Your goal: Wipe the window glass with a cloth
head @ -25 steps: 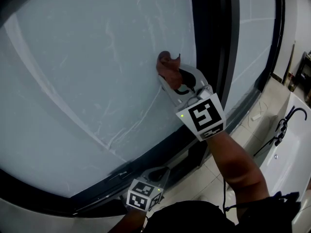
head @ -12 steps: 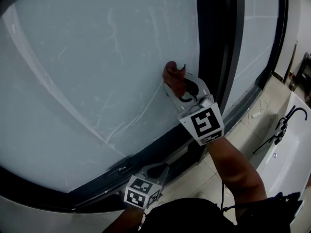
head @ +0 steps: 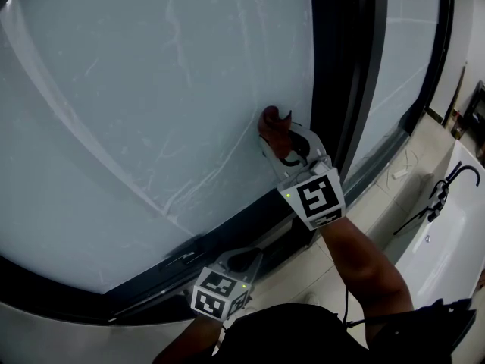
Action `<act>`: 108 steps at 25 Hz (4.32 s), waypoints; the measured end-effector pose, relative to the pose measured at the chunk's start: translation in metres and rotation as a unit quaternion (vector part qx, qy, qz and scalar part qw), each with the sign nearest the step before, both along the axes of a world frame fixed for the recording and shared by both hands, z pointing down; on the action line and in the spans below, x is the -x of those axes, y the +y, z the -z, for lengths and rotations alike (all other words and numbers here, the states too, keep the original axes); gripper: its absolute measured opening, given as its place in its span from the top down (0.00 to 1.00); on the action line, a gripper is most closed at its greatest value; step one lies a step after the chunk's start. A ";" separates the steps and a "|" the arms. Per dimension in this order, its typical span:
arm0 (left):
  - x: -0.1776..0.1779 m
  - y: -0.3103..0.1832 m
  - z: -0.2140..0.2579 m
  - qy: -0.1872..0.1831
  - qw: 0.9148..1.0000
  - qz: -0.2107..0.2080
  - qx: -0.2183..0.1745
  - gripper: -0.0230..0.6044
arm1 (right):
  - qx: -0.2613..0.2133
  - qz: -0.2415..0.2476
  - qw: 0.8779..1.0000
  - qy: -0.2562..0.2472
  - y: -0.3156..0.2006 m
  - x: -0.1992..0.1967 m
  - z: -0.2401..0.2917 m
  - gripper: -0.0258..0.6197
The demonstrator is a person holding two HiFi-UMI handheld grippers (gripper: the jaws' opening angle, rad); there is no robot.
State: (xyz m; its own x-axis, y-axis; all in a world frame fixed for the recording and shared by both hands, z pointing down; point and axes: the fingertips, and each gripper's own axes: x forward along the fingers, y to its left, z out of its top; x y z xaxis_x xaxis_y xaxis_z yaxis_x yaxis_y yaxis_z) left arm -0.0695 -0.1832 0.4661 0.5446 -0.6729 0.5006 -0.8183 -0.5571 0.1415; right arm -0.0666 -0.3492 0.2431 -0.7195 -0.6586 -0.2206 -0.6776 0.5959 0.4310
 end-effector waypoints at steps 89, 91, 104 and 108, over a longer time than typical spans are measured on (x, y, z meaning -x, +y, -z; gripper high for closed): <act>0.028 0.018 0.002 0.018 0.999 0.031 -0.009 0.94 | -0.038 0.072 0.996 -0.029 0.055 0.053 0.109 0.79; 0.030 0.019 0.002 0.018 0.999 0.034 -0.010 0.94 | -0.048 0.067 0.996 -0.032 0.055 0.054 0.109 0.79; 0.030 0.018 -0.002 0.017 0.999 0.030 -0.003 0.94 | -0.066 0.045 0.997 -0.022 0.058 0.058 0.086 0.79; 0.030 0.018 -0.002 0.018 0.999 0.031 -0.003 0.94 | -0.060 0.042 0.997 -0.020 0.058 0.059 0.073 0.79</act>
